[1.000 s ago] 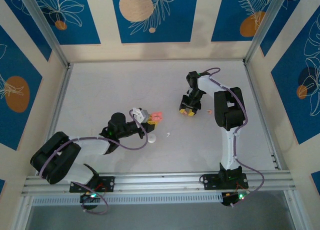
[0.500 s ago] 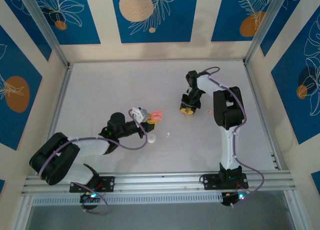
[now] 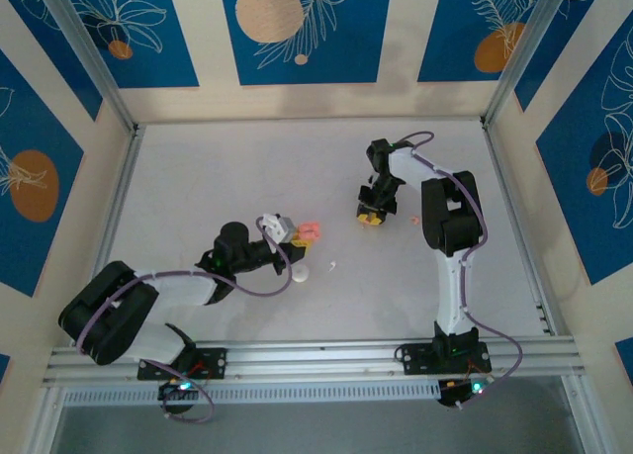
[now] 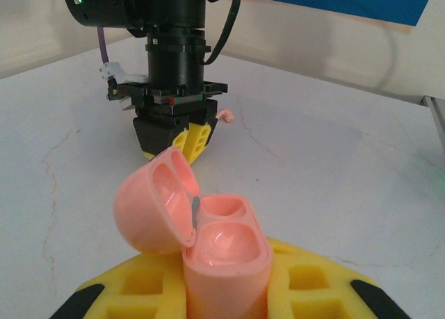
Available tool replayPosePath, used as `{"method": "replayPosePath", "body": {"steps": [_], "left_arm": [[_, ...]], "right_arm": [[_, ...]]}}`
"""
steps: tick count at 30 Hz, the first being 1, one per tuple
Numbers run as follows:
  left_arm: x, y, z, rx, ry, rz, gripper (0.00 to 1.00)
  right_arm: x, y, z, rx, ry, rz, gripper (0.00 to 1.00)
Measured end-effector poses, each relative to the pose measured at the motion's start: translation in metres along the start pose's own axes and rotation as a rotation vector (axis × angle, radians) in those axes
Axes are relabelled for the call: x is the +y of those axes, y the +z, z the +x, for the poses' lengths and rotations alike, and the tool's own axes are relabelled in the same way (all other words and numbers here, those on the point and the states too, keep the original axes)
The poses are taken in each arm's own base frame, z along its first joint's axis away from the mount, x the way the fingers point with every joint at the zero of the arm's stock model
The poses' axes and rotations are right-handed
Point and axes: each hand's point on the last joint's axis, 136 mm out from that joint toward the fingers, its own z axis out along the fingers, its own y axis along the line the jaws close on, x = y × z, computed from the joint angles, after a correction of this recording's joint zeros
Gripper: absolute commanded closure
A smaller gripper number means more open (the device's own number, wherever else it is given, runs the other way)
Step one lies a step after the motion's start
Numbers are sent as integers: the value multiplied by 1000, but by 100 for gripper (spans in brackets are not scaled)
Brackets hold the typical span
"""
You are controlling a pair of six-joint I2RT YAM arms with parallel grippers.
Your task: Insert the wireless bluetooth earbuds into the charging case
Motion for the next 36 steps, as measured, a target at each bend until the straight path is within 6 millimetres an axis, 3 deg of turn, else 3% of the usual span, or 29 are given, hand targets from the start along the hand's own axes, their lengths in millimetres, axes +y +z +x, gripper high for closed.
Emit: {"method": "replayPosePath", "body": {"steps": [7, 16, 36], "left_arm": [[5, 10, 19, 48, -26, 1, 85], [9, 24, 36, 43, -33, 6, 85], [3, 51, 18, -96, -18, 19, 86]], "right_arm": [[2, -4, 13, -69, -37, -46, 74], [15, -36, 37, -237, -115, -185, 74], [79, -124, 98, -627, -379, -508, 74]]}}
